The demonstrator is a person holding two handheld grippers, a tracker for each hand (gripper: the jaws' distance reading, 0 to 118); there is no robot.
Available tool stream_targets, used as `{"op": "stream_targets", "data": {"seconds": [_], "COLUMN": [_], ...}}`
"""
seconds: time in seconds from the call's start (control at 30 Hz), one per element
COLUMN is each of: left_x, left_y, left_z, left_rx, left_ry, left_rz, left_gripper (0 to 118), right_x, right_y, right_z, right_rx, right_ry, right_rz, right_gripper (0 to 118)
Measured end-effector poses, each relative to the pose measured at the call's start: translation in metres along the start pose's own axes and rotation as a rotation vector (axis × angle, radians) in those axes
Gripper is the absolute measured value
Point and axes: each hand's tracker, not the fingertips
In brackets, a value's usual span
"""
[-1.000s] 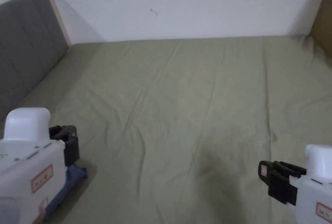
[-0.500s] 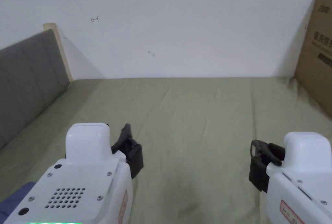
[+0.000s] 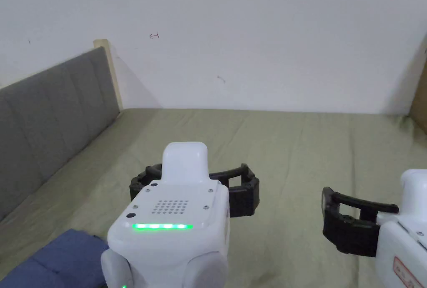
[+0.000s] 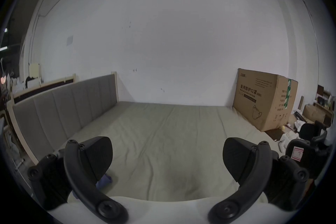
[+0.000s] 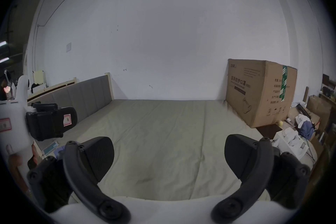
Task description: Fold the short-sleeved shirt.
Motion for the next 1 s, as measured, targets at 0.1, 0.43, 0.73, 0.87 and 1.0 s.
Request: {"op": "stream_targets", "data": {"seconds": [0.1,0.43,0.73,0.87,1.0], "left_x": [0.007,0.003,0.006,0.008,0.009], "left_y": [-0.004,0.004,0.008,0.005,0.006], "left_z": [-0.005,0.008,0.005,0.008,0.011], "left_rx": [-0.074,-0.036,-0.049,-0.021,-0.012], "left_ry": [0.102,0.049,0.116,0.091,0.088], "left_rz": [-0.014,-0.023,-0.051,-0.094,-0.084], "left_gripper": [118,118,118,118,118], "right_x": [0.002,-0.002,-0.003,-0.002,-0.002], "right_y": [0.0,0.0,0.002,0.002,0.003], "right_z": [-0.001,-0.01,-0.014,-0.015,-0.015], "right_rx": [-0.002,-0.022,-0.033,-0.034,-0.028], "right_ry": [-0.02,-0.011,-0.011,-0.015,-0.022], "right_rz": [-0.002,-0.008,-0.016,-0.015,-0.013], "right_gripper": [118,118,118,118,118]}}
